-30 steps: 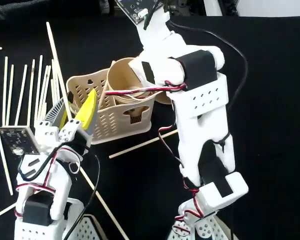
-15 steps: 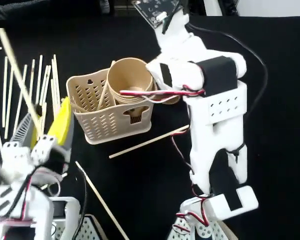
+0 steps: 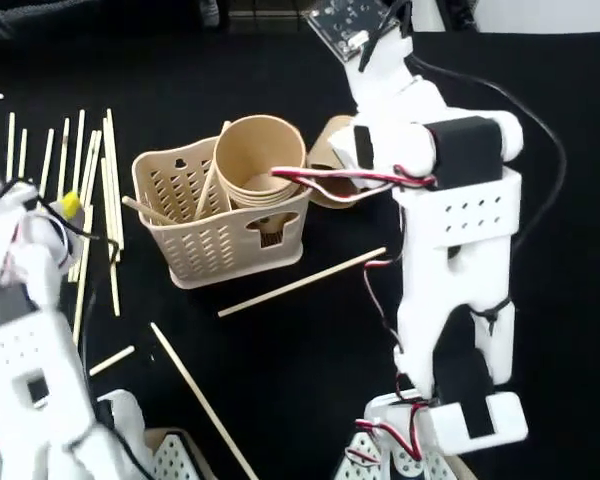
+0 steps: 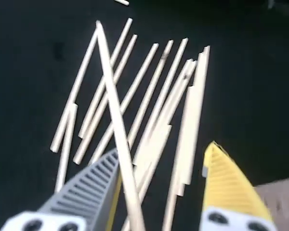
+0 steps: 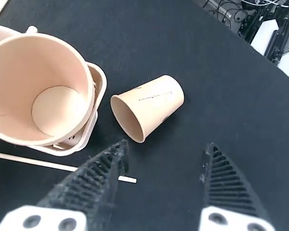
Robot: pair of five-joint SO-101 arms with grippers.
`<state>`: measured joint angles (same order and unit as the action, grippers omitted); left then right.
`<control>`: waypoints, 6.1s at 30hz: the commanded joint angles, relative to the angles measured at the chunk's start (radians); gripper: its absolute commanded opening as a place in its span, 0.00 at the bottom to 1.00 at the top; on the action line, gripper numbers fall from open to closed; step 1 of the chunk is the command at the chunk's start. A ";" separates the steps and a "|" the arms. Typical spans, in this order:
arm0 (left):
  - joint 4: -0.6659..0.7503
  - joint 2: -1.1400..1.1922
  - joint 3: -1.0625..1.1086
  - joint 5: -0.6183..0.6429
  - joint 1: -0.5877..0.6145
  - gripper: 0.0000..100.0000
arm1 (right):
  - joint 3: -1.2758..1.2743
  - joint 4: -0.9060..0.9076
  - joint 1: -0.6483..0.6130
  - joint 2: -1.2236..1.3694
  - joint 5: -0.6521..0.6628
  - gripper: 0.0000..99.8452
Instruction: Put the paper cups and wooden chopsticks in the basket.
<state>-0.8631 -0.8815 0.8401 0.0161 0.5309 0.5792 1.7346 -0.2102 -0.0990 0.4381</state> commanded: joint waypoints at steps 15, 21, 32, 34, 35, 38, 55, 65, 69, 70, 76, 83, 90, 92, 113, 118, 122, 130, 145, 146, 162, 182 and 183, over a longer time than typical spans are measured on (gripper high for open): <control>-0.293 1.019 -0.542 -0.123 0.074 0.25 | -0.076 0.031 0.015 -0.067 0.032 0.26; -0.591 1.119 -0.828 -0.123 0.108 0.26 | -0.076 0.025 0.015 -0.058 0.032 0.26; -0.436 1.310 -1.010 0.104 0.174 0.26 | -0.084 0.026 0.015 -0.058 0.031 0.26; -0.431 1.387 -1.038 0.104 0.174 0.26 | -0.101 0.025 0.015 -0.061 0.032 0.26; -0.428 1.430 -1.066 0.104 0.174 0.26 | -0.108 0.025 0.015 -0.061 0.032 0.26; -0.411 1.557 -1.161 0.098 0.176 0.25 | -0.120 0.023 0.015 -0.058 0.032 0.26; -0.822 1.613 -1.524 0.008 0.087 0.03 | -0.127 -0.011 0.012 -0.061 0.031 0.19; -0.850 1.115 -1.429 0.005 0.094 0.03 | -0.140 -0.048 0.158 0.019 0.287 0.18; -0.749 0.858 -1.267 0.011 0.051 0.03 | -0.257 -0.144 0.222 0.091 0.456 0.26; -0.713 0.789 -1.211 0.011 0.028 0.03 | -0.298 -0.189 0.230 0.102 0.479 0.28; -0.396 0.371 -0.763 0.037 -0.117 0.03 | -0.631 -0.496 0.199 0.116 0.525 0.30; -0.109 -0.112 -0.395 0.146 -0.160 0.03 | -1.036 -0.872 0.186 -0.030 0.522 0.30; 0.049 -0.411 -0.291 0.292 -0.283 0.03 | -1.354 -1.238 0.143 -0.139 0.436 0.30; 0.169 -0.437 -0.223 0.287 -0.380 0.03 | -1.395 -1.326 0.129 -0.133 0.399 0.30; 0.430 -0.450 0.205 0.287 -0.496 0.03 | -1.434 -1.226 0.112 -0.282 0.252 0.30; 0.532 -0.450 0.320 0.285 -0.496 0.03 | -1.581 -1.379 0.037 -0.407 0.169 0.30; 0.647 -0.450 0.427 0.241 -0.498 0.03 | -1.662 -1.517 0.009 -0.390 0.164 0.30; 0.690 -0.450 0.516 0.184 -0.591 0.03 | -1.630 -1.760 0.021 -0.202 0.164 0.30; 0.471 -0.450 0.423 0.183 -0.559 0.18 | -1.593 -1.676 0.204 -0.326 -0.029 0.01; 0.457 -0.450 0.414 0.183 -0.558 0.18 | -1.603 -1.639 0.204 -0.378 -0.031 0.01; -0.011 -0.634 0.104 0.281 -0.547 0.18 | -0.863 -0.531 0.215 -0.753 -0.140 0.01; -0.184 -0.290 -0.021 0.068 0.097 0.18 | 0.174 -0.046 -0.201 -0.165 -0.222 0.01; -0.184 -0.261 -0.021 0.051 0.107 0.18 | 0.200 -0.040 -0.224 -0.142 -0.222 0.01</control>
<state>-1.0487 -1.2451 0.8232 0.1358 0.5754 0.6790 1.6686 -0.3728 -0.2969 0.2094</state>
